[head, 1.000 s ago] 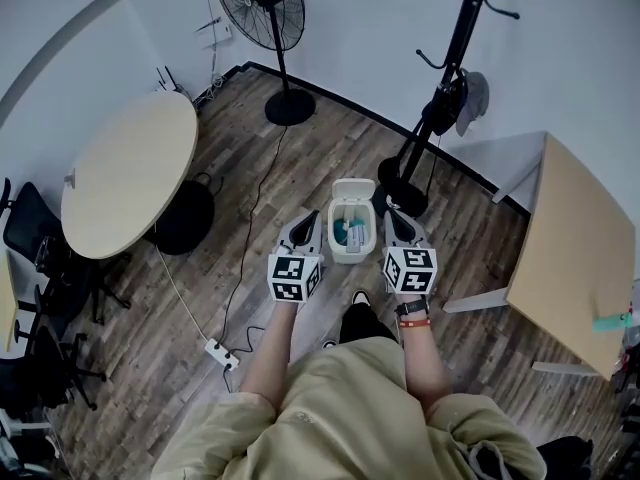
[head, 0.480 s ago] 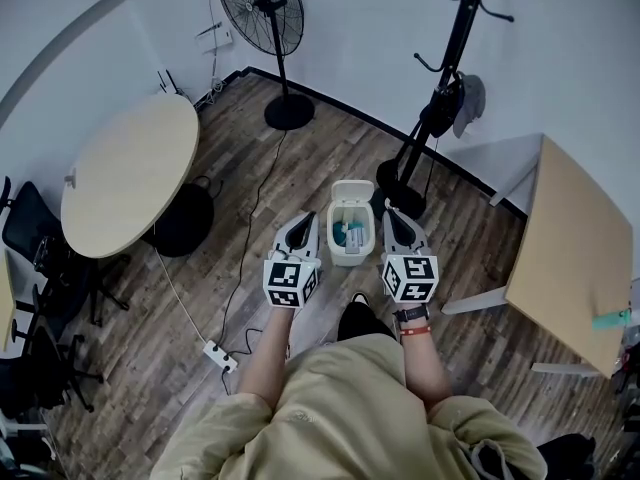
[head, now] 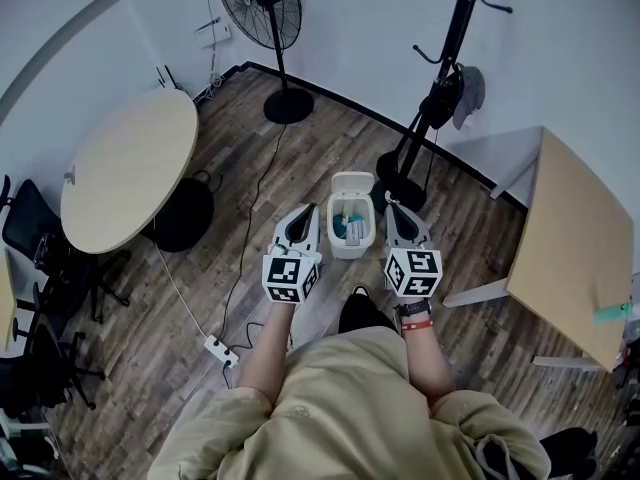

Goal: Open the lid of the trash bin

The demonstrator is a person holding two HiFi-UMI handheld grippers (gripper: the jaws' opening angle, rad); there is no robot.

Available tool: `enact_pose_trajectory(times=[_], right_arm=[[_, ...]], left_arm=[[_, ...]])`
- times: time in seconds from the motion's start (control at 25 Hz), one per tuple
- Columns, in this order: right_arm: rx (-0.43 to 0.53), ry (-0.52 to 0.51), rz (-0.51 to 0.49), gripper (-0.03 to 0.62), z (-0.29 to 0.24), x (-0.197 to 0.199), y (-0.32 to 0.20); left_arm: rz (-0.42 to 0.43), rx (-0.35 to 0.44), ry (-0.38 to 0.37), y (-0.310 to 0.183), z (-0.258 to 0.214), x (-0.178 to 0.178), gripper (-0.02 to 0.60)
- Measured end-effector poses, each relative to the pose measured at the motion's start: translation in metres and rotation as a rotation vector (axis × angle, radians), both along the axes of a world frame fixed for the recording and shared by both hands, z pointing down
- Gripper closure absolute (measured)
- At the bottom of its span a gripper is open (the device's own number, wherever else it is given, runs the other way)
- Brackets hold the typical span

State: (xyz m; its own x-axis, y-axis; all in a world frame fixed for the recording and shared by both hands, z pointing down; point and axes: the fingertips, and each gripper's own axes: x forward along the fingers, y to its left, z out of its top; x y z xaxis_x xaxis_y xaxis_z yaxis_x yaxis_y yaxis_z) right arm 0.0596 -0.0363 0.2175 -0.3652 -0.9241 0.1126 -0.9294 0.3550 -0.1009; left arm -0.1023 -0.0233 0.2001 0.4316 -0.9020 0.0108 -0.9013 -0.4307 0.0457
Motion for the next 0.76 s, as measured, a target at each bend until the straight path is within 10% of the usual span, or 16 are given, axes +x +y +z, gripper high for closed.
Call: enact_pose_trajectory(times=[0.76], right_arm=[[-0.05,0.002,-0.027,0.58,0.031,0.011,-0.069]], left_arm=[[0.021,-0.037,0.034,-0.067,0.026,0.017,0.558]])
